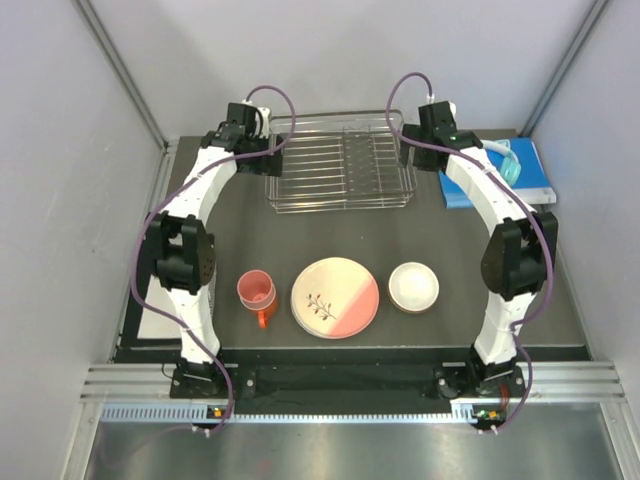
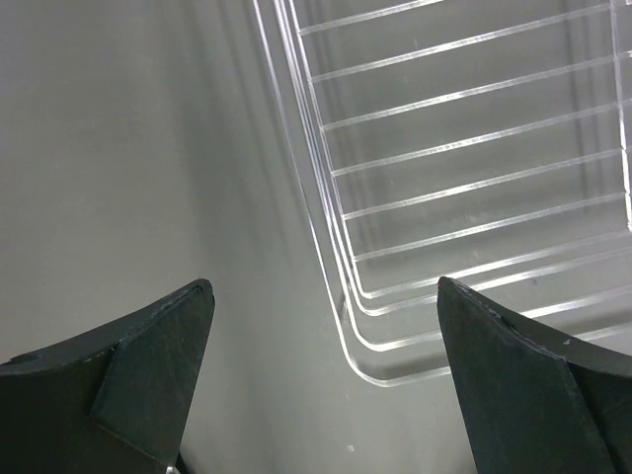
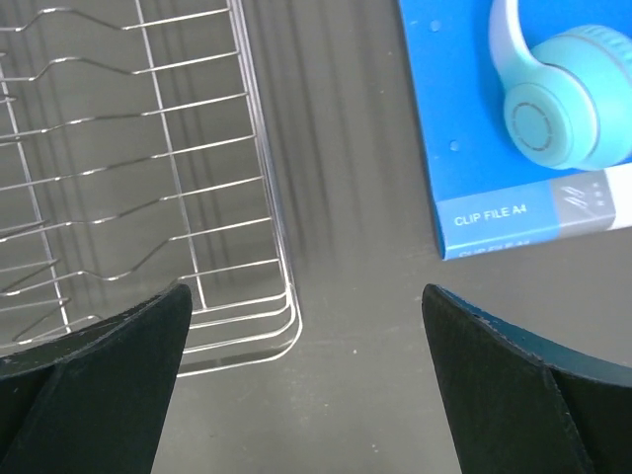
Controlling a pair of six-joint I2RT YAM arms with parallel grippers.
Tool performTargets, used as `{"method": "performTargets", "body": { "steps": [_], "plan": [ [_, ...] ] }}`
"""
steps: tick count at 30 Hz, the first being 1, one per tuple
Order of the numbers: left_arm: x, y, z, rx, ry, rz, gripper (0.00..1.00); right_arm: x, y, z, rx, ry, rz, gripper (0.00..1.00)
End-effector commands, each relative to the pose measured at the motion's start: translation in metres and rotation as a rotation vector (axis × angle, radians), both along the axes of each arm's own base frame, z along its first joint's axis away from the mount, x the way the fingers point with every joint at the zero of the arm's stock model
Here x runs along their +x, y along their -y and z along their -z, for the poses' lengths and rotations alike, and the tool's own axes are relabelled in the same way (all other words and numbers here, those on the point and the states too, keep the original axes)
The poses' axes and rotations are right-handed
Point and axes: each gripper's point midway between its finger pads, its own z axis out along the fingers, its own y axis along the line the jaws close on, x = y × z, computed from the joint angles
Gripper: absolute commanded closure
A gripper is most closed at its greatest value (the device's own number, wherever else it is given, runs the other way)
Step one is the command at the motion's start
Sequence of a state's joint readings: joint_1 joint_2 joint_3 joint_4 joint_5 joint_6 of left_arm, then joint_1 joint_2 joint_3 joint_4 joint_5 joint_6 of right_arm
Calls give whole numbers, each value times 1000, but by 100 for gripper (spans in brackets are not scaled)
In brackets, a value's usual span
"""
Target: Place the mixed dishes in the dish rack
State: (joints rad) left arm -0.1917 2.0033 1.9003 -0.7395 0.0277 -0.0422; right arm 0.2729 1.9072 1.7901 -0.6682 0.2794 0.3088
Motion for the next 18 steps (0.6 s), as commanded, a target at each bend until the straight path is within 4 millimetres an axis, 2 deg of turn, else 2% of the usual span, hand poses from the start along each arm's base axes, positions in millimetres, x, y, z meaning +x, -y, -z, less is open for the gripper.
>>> {"method": "performTargets", "body": {
  "steps": [1,6,7,10,12,18],
  "plan": [
    [26,-1,-21,-9,136,-16,1,16,-17,-17,67,73,-30,0],
    [28,-10,11,45,109,-31,1,11,-18,18,70,13,-28,1],
    [24,-12,22,56,89,-32,1,6,-18,28,65,-7,-29,1],
    [19,-14,39,71,64,-32,1,0,-14,43,57,-34,-20,2],
    [15,-16,51,105,40,-13,1,-2,-13,48,54,-37,-18,2],
    [-5,-17,71,148,-28,14,1,-13,-8,65,43,-71,-5,4]
  ]
}}
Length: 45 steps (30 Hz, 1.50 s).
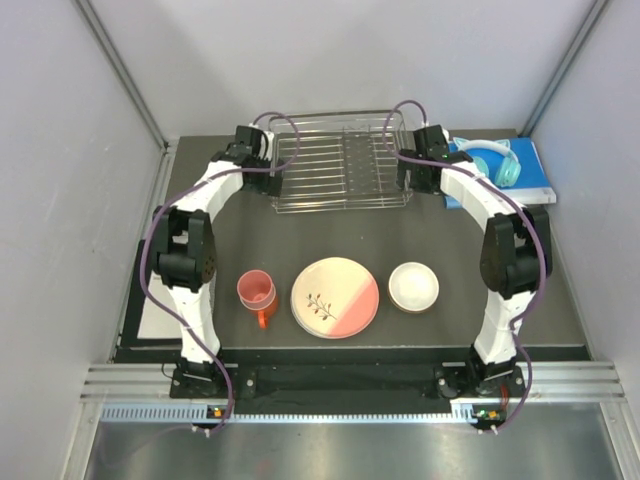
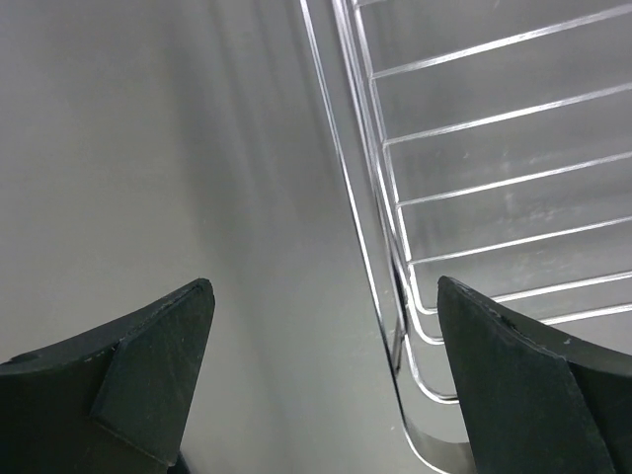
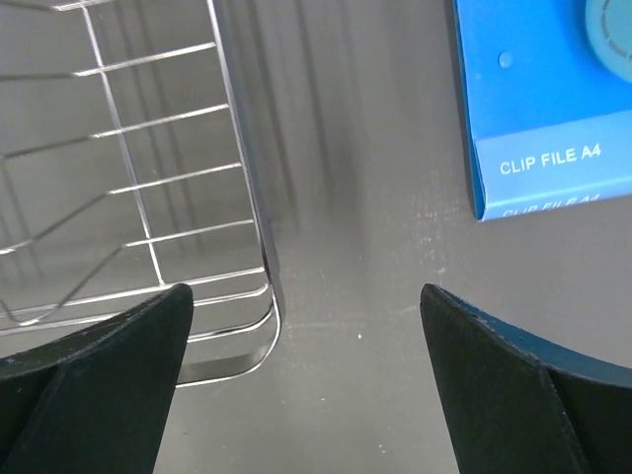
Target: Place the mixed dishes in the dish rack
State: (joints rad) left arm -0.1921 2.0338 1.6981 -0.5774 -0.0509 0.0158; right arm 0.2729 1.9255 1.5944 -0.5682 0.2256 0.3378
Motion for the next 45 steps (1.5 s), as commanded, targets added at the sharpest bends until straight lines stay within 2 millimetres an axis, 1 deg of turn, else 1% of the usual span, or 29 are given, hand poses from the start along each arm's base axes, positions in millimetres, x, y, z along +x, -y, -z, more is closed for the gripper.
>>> {"method": "performTargets", "body": {
  "steps": [1,2,3,4,5,6,7,8,9,11,12,13,15,16,20,21,27,31,32,33,34,35,37,39,40,42,43,44,45],
  "plan": [
    [-4,0,-5,40,31,29,1,1,-2,-2,14,32,13,4],
    [-7,0,-4,51,29,35,2,-2,-2,0,13,28,12,5],
    [-16,0,2,59,11,43,2,-3,-1,1,17,30,17,5],
    [-19,1,-6,59,24,48,2,-10,1,6,14,18,15,5],
    [-22,1,-5,68,26,53,2,-14,1,8,12,14,16,6],
    [-31,1,2,80,9,62,2,-17,2,9,18,12,21,6],
    [-34,1,-3,83,21,63,2,-25,4,13,14,0,21,6],
    [-38,2,-2,90,17,74,3,-29,4,13,16,-1,24,7],
    [-46,2,3,103,4,79,3,-38,5,21,13,-22,24,7],
    [-53,4,-2,113,20,90,4,-46,2,16,19,-7,17,7],
    [-60,5,3,122,11,98,4,-51,1,17,22,-10,16,7],
    [-63,4,-2,124,25,98,4,-61,-2,19,22,-18,8,8],
    [-71,6,3,128,13,104,4,-72,-4,21,22,-25,5,9],
    [-73,7,1,123,18,106,4,-83,-8,23,21,-31,-5,9],
    [-78,6,1,124,18,104,4,-109,-13,33,18,-50,-22,10],
    [-79,6,2,125,16,102,4,-116,-12,39,13,-62,-24,10],
    [-74,13,2,126,28,118,4,-138,-14,49,2,-87,-38,11],
    [-66,23,-1,120,38,128,4,-139,-11,41,-6,-66,-27,8],
    [-64,27,-6,117,47,130,4,-138,-9,37,-13,-58,-22,7],
    [-63,28,-7,115,45,131,4,-134,-8,29,-20,-37,-14,7],
    [-62,30,-11,107,47,129,3,-135,-6,21,-24,-26,-9,4],
    [-58,32,-22,100,64,127,2,-134,-5,15,-24,-13,-8,2],
    [-59,31,-34,102,73,127,1,-133,-4,-7,-13,39,-4,0],
    [-59,29,-58,104,117,128,1,-138,-1,-19,-10,56,-4,0],
    [-60,27,-66,112,131,129,1,-141,2,-31,2,84,-1,0],
    [-65,24,-89,106,164,121,1,-151,6,-37,5,86,5,0],
    [-71,22,-93,110,155,130,1,-158,8,-49,22,116,5,0],
    [-75,21,-98,108,158,135,1,-163,10,-52,27,123,4,0],
    [-81,20,-111,104,178,142,1,-173,11,-46,33,102,-5,0]
  ]
}}
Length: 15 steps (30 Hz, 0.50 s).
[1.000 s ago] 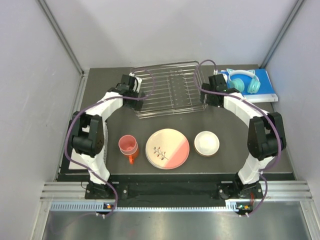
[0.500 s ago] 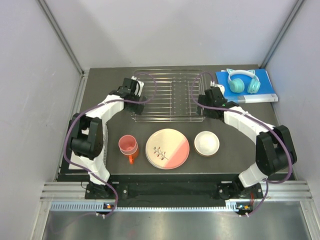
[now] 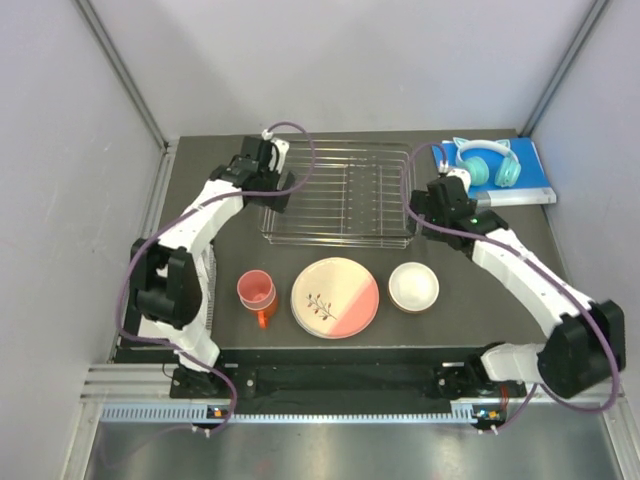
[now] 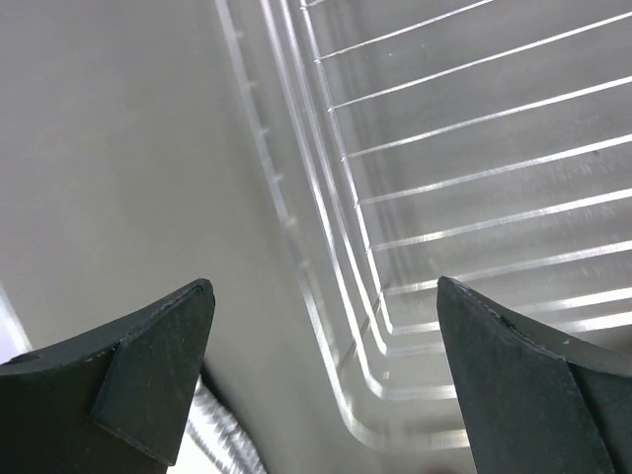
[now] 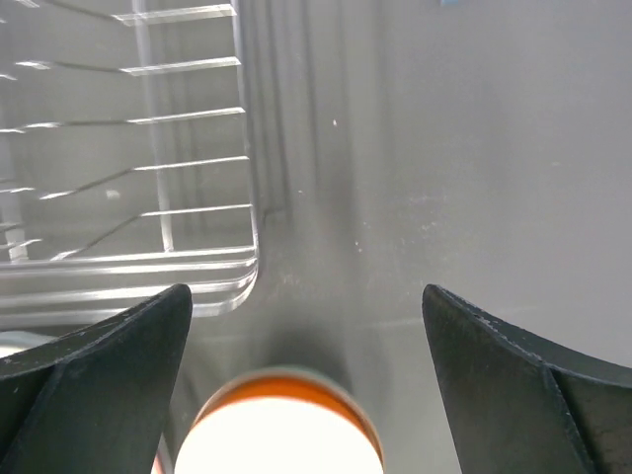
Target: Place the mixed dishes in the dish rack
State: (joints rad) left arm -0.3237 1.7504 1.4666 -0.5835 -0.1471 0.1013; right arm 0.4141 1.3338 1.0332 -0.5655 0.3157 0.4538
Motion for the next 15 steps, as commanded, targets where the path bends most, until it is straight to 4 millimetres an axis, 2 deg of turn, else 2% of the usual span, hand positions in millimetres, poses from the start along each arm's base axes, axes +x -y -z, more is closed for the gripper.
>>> {"method": "performTargets", "body": {
  "steps": [1,2,3,4,5,6,8,9,15],
  "plan": [
    [-20,-9,-68,-7,99,20,1,-32,10,-30,26,63,-11,0],
    [-26,-10,-68,-3,93,24,1,-40,11,-29,39,56,-7,0],
    [-33,-13,-77,-7,110,23,1,-53,10,-17,47,13,-26,0],
    [-37,-15,-79,-1,111,27,1,-62,11,-17,59,12,-27,3],
    [-44,-19,-75,9,100,25,1,-70,10,-12,77,-5,-16,4],
    [-50,-22,-83,8,123,22,1,-82,7,-3,88,-30,-33,6],
    [-59,-27,-81,19,121,19,1,-95,6,7,99,-61,-23,11],
    [-64,-29,-87,13,140,19,1,-102,6,13,101,-70,-29,12],
    [-79,-32,-92,-3,141,10,1,-106,-1,23,104,-104,-30,30]
  ]
}}
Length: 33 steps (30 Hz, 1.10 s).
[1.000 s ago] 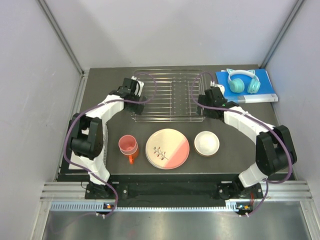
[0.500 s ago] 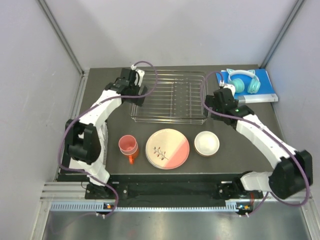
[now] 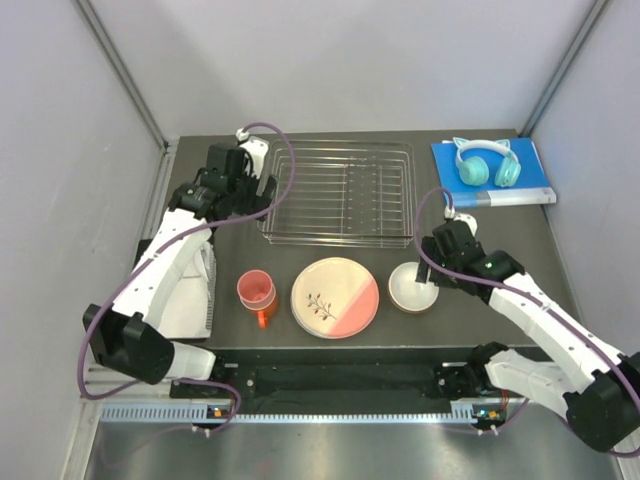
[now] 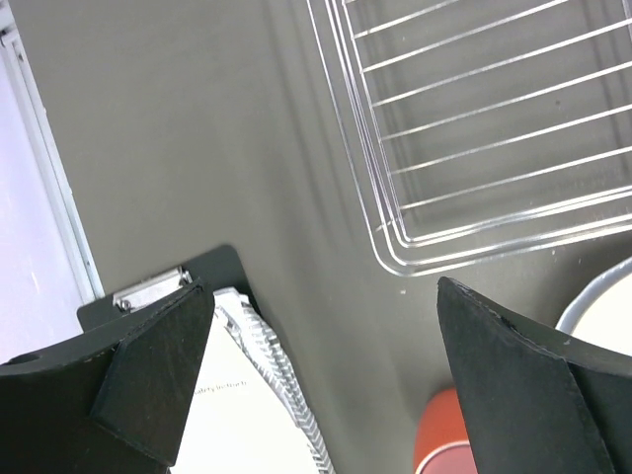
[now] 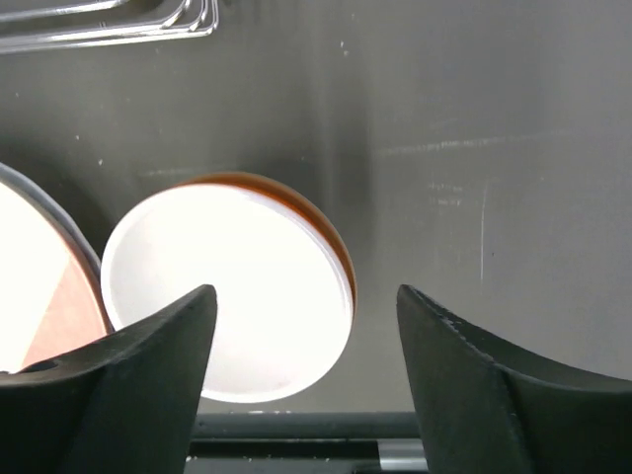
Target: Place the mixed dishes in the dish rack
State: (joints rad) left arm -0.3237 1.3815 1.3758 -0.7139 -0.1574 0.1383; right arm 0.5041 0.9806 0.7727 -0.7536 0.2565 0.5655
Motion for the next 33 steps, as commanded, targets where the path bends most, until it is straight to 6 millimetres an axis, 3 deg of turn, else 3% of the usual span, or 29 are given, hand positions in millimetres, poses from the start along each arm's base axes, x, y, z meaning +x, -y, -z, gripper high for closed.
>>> {"method": "performTargets", "body": {
  "steps": [1,12,27,33],
  "plan": [
    [-11,-6,-2,10,-3,-10,1,2,-8,-2,26,1,14,32],
    [-14,-6,6,6,-8,-11,1,7,-8,17,-10,-27,26,36],
    [-17,-11,13,25,-2,-17,1,7,-7,23,-26,-37,24,71],
    [-19,-11,13,17,3,-20,1,6,-6,28,-38,-49,22,77]
  ]
}}
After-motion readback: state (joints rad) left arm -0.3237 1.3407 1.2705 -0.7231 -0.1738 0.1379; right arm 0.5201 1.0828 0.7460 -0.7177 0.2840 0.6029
